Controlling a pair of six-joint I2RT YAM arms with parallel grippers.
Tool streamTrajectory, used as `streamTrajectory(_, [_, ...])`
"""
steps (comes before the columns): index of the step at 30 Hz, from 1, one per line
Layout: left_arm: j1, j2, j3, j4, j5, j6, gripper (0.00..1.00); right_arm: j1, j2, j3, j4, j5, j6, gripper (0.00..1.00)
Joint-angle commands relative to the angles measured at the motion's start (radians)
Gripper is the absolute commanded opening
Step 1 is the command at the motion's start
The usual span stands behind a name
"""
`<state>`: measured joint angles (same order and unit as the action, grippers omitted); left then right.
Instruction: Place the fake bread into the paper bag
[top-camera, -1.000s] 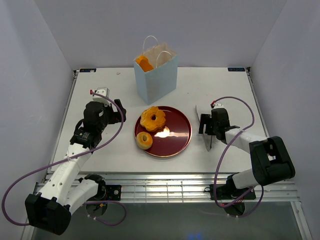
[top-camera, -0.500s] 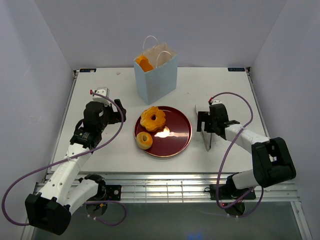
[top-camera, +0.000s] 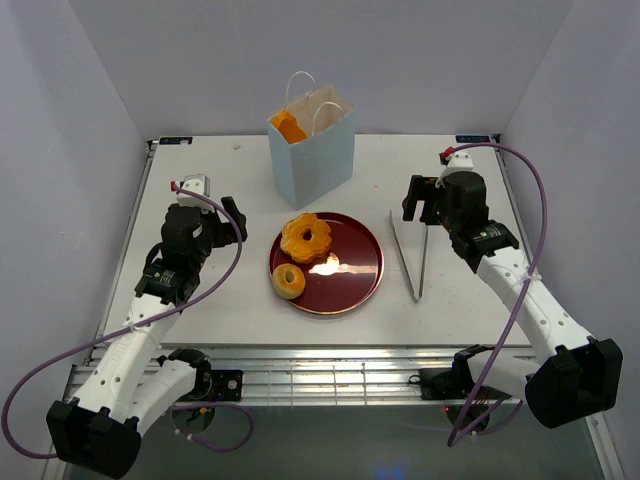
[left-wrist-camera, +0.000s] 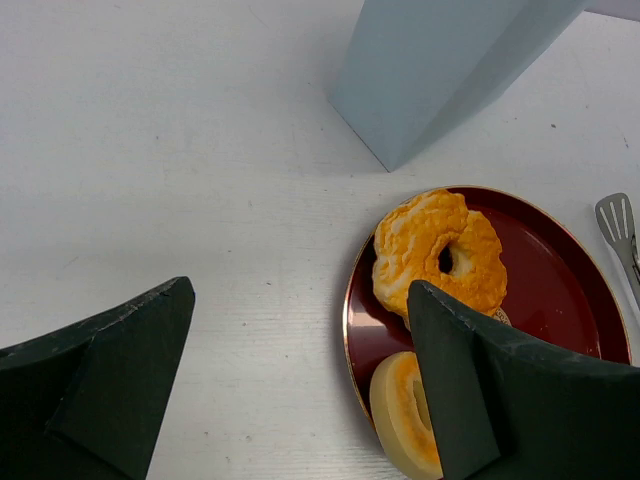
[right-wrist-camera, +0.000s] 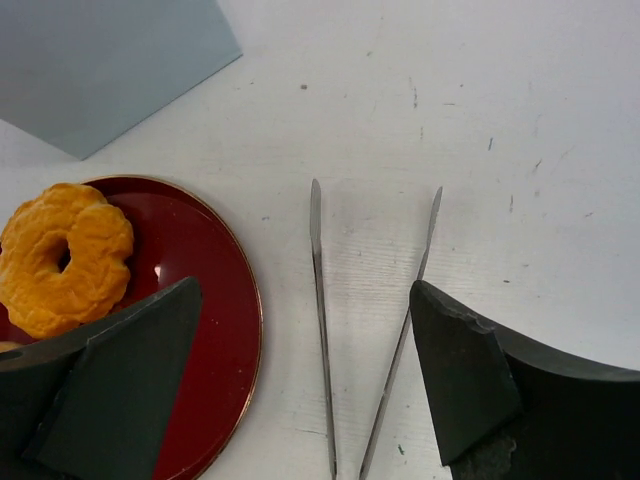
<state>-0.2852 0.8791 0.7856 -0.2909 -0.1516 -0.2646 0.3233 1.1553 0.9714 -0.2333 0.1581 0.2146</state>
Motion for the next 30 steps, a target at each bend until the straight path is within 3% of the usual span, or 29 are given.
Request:
streamTrajectory(1, [-0.005, -0.041, 0.004, 0.030, -0.049, -0.012, 0.98, 0.007, -0.054, 0.032, -0.021, 0.066, -0.012, 0.90])
streamTrajectory(13, [-0.005, -0.089, -0.013, 0.039, -0.186, -0.035, 0.98, 0.045, -0.121, 0.061, 0.002, 0.116, -0.015, 0.90])
streamTrajectory(30, [-0.005, -0.057, -0.014, 0.035, -0.204, -0.030, 0.98, 0.062, -0.114, -0.019, 0.058, 0.058, -0.037, 0.90])
